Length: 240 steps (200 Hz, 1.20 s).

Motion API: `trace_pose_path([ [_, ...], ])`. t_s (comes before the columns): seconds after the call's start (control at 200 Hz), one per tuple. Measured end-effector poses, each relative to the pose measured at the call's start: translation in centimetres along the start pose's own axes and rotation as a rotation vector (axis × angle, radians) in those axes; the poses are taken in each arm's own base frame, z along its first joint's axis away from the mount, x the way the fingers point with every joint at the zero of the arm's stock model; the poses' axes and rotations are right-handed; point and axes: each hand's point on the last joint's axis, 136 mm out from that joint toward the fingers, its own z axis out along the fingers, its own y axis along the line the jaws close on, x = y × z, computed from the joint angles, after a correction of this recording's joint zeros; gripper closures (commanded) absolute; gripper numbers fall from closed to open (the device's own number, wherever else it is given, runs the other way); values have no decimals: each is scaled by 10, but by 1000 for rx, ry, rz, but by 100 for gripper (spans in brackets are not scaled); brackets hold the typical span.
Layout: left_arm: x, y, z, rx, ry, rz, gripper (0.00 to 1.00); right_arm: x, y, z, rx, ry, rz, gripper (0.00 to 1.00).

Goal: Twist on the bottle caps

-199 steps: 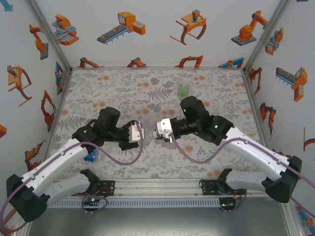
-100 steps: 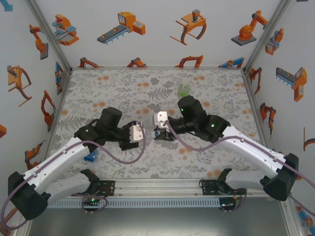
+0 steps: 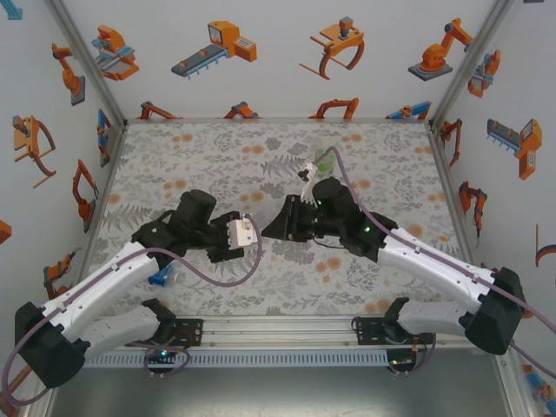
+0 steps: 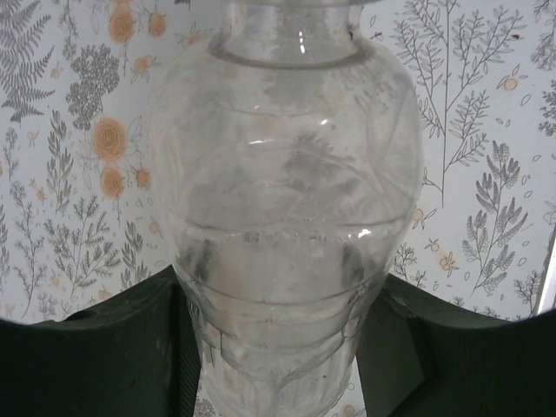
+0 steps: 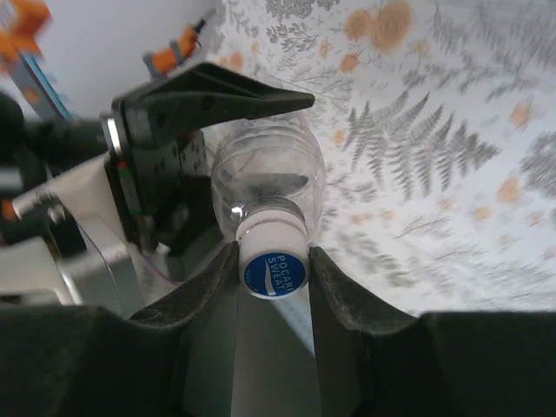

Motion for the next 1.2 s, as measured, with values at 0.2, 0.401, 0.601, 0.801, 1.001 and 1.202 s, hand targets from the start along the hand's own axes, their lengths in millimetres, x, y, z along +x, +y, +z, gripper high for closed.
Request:
trace_pose_path([
  [0.2, 16, 1, 3, -11, 72, -26, 100, 1, -16, 16, 41, 10, 225, 64],
  [0.401, -6, 5, 3, -26, -20, 11, 100, -9, 0, 6, 33, -1, 67, 44],
  [0.601, -18, 7, -1, -34, -73, 26, 100, -29, 44, -42, -57, -97, -354, 40],
  [0.801, -24, 2, -2, -4, -108, 30, 100, -12, 76, -67, -186, -81, -894, 39],
  [1.001, -30, -5, -3, 35, -145, 33, 100, 22, 70, -65, -303, 29, -1349, 43],
  [1.202, -34, -9, -3, 57, -165, 33, 100, 35, 65, -61, -372, 23, -1543, 49],
])
